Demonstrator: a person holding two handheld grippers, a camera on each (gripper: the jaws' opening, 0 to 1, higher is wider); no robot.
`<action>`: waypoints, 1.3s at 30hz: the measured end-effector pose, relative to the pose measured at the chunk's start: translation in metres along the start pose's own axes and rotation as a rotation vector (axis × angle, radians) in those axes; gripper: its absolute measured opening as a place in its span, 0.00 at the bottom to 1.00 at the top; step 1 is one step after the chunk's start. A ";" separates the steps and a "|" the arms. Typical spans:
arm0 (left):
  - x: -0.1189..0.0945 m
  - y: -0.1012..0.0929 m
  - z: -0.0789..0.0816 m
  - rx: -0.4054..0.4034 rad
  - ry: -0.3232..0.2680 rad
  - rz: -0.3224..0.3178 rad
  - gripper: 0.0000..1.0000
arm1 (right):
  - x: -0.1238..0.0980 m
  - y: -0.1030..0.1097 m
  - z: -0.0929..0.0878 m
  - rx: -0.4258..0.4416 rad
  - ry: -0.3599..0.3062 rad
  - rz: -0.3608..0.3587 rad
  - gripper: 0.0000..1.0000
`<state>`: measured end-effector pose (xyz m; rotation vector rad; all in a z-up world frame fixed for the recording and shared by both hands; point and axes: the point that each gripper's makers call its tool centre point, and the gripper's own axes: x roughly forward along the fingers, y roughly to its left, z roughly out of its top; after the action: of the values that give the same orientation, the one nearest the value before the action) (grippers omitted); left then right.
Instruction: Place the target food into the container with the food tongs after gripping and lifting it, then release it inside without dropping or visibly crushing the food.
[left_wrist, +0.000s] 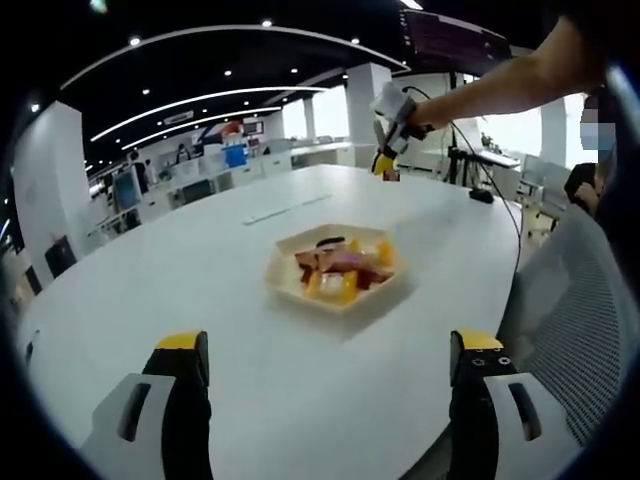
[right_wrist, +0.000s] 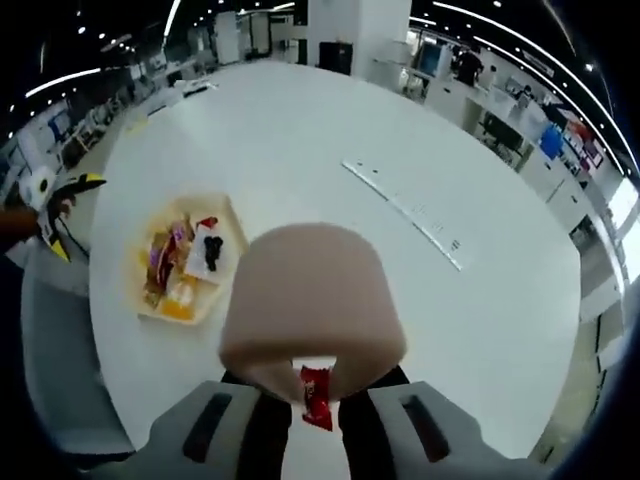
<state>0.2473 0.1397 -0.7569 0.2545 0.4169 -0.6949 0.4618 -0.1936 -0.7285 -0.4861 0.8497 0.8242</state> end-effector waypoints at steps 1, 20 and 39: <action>0.000 0.000 0.000 -0.002 -0.001 -0.001 0.97 | -0.003 -0.002 0.005 -0.002 -0.011 -0.006 0.16; -0.001 0.001 0.002 0.003 -0.009 0.006 0.97 | -0.007 0.014 0.036 -0.014 -0.054 -0.009 0.16; -0.003 0.004 0.004 0.005 -0.019 0.019 0.96 | 0.027 0.084 0.089 -0.082 -0.111 0.092 0.17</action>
<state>0.2494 0.1427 -0.7517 0.2564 0.3936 -0.6790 0.4468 -0.0720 -0.7034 -0.4711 0.7420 0.9650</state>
